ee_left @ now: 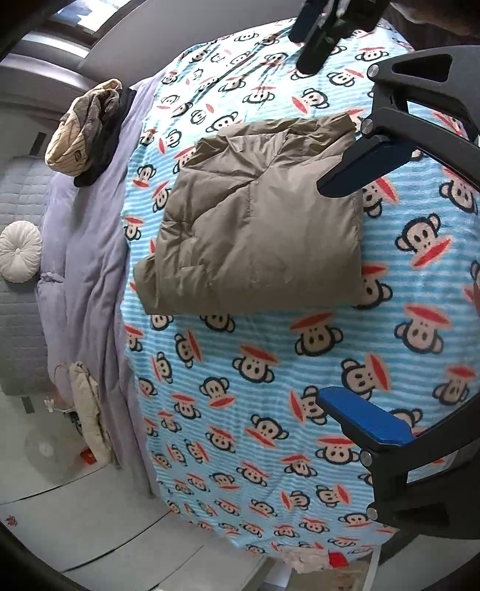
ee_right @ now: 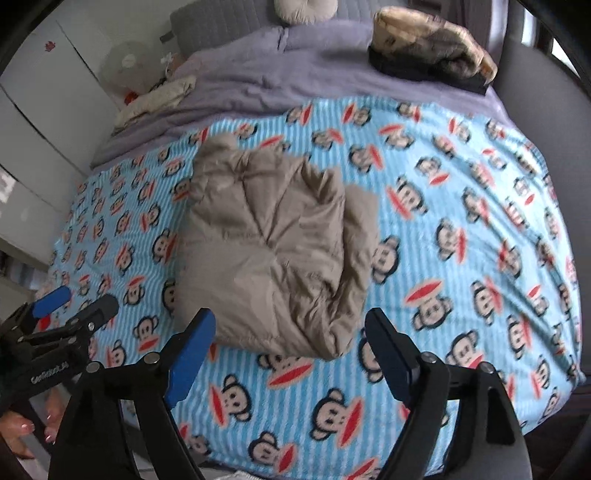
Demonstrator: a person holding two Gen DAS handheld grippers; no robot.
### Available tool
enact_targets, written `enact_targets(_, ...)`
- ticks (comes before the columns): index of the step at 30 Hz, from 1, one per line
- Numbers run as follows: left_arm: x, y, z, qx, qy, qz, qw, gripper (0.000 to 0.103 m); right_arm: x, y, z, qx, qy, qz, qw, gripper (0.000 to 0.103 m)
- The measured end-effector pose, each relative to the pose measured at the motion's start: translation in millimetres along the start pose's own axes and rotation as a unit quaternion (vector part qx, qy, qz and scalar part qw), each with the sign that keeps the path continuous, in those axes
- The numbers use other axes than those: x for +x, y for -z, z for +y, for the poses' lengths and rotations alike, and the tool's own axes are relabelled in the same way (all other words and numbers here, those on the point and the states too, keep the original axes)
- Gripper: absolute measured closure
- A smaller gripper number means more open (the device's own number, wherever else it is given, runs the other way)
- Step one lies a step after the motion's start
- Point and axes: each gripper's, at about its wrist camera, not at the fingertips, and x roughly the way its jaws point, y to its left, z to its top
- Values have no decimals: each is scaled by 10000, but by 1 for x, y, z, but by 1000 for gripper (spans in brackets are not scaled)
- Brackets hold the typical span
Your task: Fold large clothes
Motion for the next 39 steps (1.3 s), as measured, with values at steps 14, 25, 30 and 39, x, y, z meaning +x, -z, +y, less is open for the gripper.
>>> enact_targets(14, -34, -9, 1, -58, -54, -407, 9991, 0, -32, -11, 2, 139, 351, -528, 9979, 16)
enact_targets(25, -37, -8, 2, -128, -96, -413, 9990, 0, -34, -9, 2, 229, 397, -512, 9976, 16)
enact_targets(30, -37, -6, 2, -139, -97, -411, 9990, 0, -34, -9, 0, 216, 388, -512, 9977, 16)
enact_targets(39, -36, -7, 2, -139, -98, -403, 9990, 0, -34, -10, -1, 218, 383, -496, 9978, 16)
